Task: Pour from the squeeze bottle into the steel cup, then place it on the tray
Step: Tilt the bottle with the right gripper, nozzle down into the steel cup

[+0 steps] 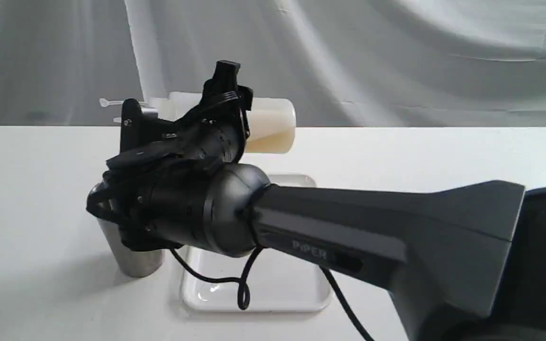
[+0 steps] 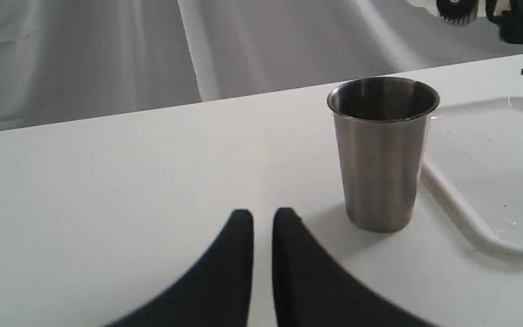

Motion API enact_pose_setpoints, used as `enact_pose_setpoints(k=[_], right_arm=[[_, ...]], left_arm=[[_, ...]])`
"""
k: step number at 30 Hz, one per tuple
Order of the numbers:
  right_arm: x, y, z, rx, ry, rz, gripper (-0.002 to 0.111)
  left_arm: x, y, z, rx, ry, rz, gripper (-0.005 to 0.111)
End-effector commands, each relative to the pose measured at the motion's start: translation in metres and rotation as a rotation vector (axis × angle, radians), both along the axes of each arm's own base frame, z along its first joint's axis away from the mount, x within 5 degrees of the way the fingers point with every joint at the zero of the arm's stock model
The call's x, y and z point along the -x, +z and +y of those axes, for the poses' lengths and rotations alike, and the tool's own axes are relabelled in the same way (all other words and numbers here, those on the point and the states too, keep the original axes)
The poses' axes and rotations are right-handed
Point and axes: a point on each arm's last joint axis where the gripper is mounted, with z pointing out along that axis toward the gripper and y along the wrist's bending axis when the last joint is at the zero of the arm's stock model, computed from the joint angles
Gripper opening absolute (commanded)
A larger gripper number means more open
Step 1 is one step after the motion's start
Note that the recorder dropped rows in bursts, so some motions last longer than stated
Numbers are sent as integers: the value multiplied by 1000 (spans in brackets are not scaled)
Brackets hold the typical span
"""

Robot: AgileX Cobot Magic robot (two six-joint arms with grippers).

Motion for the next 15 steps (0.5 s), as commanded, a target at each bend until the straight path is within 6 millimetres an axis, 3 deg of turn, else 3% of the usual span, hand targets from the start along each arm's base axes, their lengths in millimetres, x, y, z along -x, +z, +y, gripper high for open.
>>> enact_pose_setpoints(k=[1,15], right_arm=[[4,15,4,74,25,-53,41],[9,13,7,203,47,-4,41]], left_arm=[[0,-1,0,2,-3,-7,8],[0,-1,0,2,-3,-7,8]])
